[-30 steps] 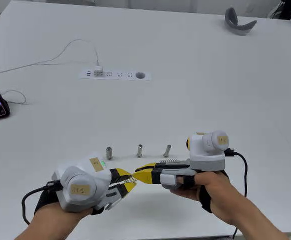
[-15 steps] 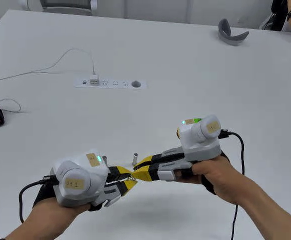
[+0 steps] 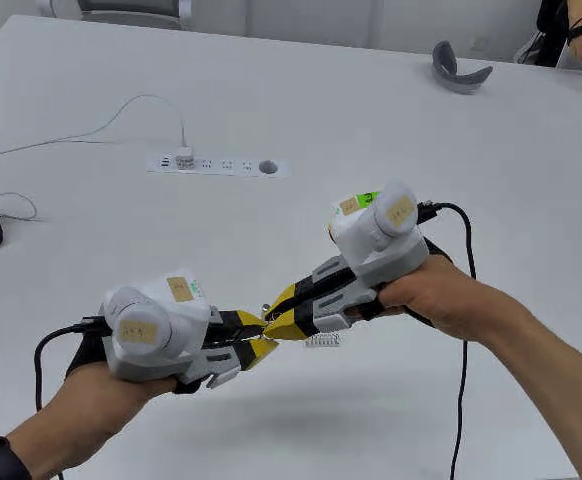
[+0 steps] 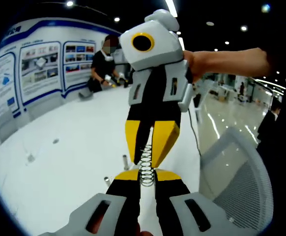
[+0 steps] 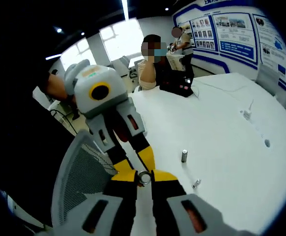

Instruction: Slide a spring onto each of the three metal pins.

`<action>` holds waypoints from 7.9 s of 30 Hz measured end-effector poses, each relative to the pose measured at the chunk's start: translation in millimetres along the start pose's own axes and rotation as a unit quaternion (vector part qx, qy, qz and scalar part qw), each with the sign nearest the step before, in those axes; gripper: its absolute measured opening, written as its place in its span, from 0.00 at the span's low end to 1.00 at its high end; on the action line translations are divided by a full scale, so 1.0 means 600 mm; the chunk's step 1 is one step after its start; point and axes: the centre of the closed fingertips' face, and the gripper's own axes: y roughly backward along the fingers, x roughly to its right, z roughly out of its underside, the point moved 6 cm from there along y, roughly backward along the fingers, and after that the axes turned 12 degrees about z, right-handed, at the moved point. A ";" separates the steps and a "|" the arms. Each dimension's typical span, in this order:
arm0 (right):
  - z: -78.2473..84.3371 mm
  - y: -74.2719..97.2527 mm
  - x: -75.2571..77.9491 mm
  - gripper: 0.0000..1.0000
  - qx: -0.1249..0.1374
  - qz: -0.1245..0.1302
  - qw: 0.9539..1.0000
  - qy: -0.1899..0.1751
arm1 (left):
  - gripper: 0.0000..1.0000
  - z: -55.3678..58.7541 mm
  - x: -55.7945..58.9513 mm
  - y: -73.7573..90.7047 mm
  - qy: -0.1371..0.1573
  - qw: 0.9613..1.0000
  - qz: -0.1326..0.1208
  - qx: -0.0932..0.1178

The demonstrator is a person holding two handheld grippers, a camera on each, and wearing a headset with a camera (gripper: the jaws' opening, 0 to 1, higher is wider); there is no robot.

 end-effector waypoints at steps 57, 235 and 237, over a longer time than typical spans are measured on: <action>0.074 -0.003 0.005 0.12 -0.110 0.015 0.989 0.094 | 0.26 0.059 0.006 0.029 0.043 0.999 -0.026 -0.010; 0.128 -0.109 0.134 0.40 -0.054 0.174 0.982 -0.050 | 0.60 0.181 0.013 0.168 0.195 0.966 -0.169 0.001; 0.130 -0.105 0.133 0.41 -0.047 0.176 0.981 -0.065 | 0.59 0.181 0.014 0.167 0.195 0.966 -0.168 0.001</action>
